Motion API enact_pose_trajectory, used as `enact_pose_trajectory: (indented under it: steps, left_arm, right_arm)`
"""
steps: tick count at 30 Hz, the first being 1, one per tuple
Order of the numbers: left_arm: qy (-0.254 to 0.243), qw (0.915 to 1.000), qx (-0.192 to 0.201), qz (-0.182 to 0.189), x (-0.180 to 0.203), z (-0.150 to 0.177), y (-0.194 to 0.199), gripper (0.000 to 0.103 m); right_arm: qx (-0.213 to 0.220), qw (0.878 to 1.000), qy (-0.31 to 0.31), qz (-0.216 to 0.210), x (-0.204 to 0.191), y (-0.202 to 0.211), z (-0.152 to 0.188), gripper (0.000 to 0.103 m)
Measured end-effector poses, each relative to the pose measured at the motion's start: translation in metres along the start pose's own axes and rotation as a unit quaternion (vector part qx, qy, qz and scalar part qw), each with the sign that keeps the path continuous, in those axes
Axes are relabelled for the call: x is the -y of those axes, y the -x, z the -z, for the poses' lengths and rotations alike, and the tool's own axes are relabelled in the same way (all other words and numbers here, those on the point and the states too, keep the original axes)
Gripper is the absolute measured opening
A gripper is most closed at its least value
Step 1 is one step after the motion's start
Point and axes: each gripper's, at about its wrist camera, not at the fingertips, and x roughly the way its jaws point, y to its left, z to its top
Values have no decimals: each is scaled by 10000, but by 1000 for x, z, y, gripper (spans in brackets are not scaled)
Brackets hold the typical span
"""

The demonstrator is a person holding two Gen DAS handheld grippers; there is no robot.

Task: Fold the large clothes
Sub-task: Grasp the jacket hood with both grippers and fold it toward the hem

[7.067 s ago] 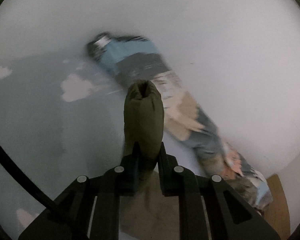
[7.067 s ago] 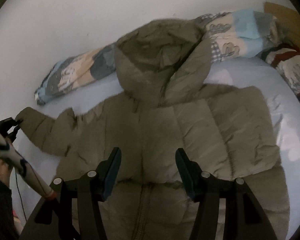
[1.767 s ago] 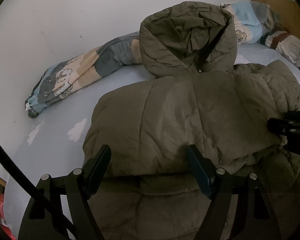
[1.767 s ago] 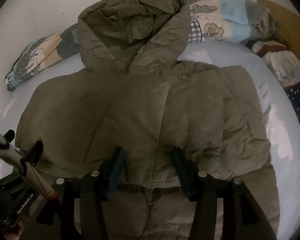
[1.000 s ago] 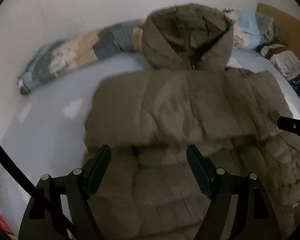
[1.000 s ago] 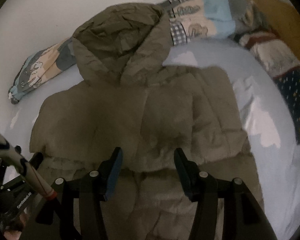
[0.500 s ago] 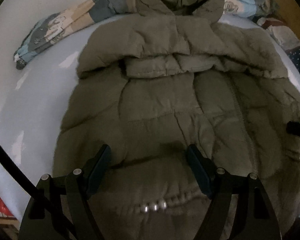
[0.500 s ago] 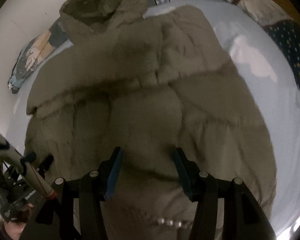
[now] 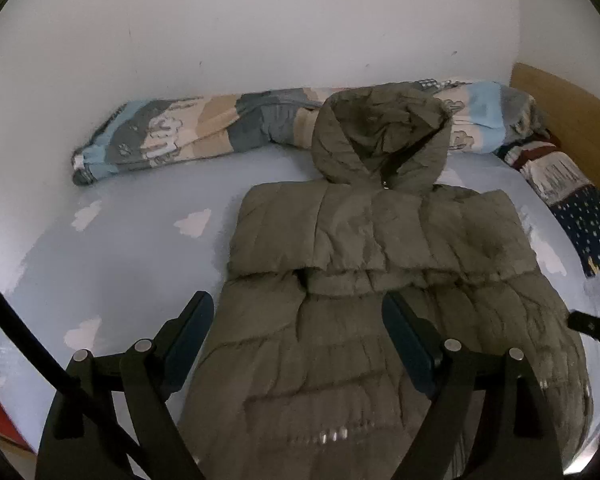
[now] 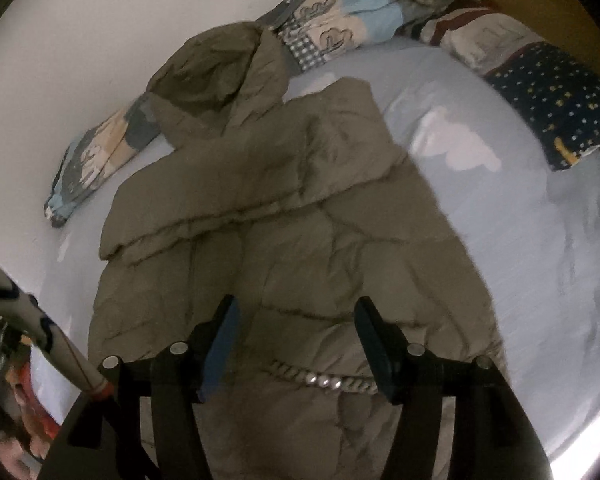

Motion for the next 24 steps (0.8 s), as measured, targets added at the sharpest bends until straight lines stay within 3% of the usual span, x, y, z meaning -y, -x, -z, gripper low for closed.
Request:
enact_pose_trajectory:
  steps: [5, 8, 11, 17, 19, 22, 24]
  left_arm:
    - [-13, 9999, -38, 136, -3, -29, -44, 85]
    - [73, 9997, -46, 221, -7, -49, -64, 85]
    - [52, 9981, -76, 601, -10, -80, -83, 85]
    - [-681, 9951, 20, 715, -8, -166, -128, 85]
    - [-942, 9940, 62, 548, -3, -198, -150, 85]
    - [-1361, 9884, -96, 667, 9, -231, -187, 85]
    - [-1392, 9876, -212, 698, 15, -245, -212, 85]
  right_arm:
    - [63, 9995, 306, -31, -5, 7, -17, 65]
    - [9, 9997, 189, -175, -12, 7, -47, 65]
    - [168, 9987, 483, -11, -45, 13, -96, 65]
    - [410, 9904, 1319, -29, -107, 3, -199, 74]
    - [426, 9871, 1538, -95, -112, -14, -229, 74]
    - [454, 9838, 1735, -22, -111, -43, -274, 74]
    - [337, 9811, 1906, 11, -109, -69, -300, 74]
